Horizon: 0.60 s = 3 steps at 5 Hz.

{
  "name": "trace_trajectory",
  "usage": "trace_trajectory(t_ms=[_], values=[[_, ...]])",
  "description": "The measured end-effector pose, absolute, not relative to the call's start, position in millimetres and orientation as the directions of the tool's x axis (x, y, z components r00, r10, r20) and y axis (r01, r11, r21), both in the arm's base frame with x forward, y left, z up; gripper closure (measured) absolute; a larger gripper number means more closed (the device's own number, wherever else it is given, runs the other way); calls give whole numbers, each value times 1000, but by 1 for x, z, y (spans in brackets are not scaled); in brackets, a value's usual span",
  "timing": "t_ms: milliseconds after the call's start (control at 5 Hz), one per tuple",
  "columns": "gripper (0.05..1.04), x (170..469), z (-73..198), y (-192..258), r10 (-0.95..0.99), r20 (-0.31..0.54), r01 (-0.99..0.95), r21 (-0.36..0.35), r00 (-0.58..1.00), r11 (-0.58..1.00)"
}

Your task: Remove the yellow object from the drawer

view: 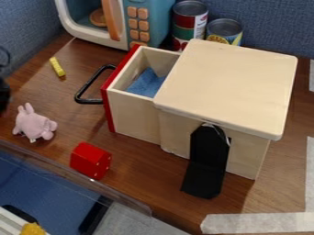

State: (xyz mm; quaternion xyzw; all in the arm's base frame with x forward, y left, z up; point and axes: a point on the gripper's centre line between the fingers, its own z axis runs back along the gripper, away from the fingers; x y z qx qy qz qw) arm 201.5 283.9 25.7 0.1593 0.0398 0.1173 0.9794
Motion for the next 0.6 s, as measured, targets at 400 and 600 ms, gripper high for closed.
trace_trajectory(t_ms=[400, 600], values=[[83, 209, 77, 265, 155, 65, -167, 321, 986, 932], [83, 213, 112, 243, 101, 51, -112, 328, 994, 938]])
